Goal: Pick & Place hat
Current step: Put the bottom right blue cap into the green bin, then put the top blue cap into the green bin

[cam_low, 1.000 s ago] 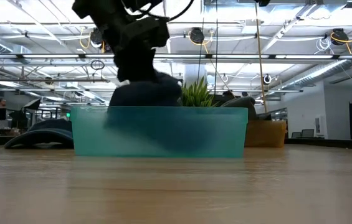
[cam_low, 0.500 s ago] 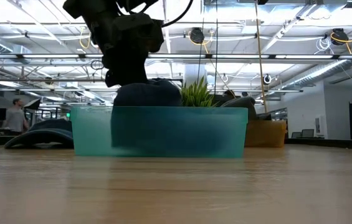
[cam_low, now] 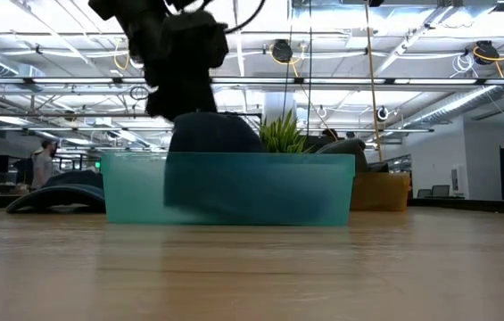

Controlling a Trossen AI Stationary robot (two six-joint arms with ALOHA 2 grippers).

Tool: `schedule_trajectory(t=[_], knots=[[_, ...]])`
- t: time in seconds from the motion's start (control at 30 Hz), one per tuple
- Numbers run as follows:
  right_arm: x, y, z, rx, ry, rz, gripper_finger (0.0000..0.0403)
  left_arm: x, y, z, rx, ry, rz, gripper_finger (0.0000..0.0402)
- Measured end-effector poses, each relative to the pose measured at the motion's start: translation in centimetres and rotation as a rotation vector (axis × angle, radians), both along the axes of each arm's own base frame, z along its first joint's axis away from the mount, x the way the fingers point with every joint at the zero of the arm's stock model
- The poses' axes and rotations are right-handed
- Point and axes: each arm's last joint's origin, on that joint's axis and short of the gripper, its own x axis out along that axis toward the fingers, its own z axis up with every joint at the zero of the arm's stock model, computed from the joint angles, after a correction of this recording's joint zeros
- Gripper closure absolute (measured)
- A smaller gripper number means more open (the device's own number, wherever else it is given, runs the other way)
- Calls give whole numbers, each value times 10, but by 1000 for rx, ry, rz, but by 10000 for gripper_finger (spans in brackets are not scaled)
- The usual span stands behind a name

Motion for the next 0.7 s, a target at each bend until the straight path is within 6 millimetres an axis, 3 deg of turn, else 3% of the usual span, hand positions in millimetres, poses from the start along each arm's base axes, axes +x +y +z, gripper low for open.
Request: schedule_trajectory(t=[0.33,0.7], knots=[[0,0,-2,-11,23,0,129,-30,19,41,-15,-58,75,38],[0,0,0,-35,10,3,129,-66,24,76,-5,-121,101,14]])
